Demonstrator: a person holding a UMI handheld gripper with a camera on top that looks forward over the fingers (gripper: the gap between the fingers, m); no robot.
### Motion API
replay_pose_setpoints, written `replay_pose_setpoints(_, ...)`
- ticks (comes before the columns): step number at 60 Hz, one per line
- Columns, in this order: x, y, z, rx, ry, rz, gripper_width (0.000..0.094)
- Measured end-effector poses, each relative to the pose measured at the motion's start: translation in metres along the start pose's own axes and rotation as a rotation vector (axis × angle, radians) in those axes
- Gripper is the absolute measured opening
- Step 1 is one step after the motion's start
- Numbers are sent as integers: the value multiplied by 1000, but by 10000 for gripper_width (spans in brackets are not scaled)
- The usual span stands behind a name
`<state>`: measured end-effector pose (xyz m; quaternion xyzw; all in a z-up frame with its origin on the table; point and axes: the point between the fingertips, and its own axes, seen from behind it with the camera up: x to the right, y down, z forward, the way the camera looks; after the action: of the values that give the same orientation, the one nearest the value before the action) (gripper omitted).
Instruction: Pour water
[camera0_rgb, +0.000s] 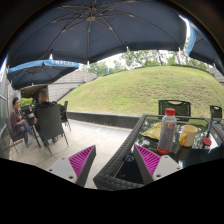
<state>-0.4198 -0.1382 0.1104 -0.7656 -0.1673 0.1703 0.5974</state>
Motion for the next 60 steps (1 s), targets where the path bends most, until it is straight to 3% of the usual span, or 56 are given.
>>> replay_pose_setpoints(18, 11, -1, 2, 18, 11, -26, 794)
replay_pose_setpoints(37, 134, -18, 26, 67, 190, 10, 841)
replay_pose_setpoints(57, 221, -35, 117, 109, 310, -13, 828)
replay_pose_setpoints(60, 225, -42, 124, 122, 318, -7, 786)
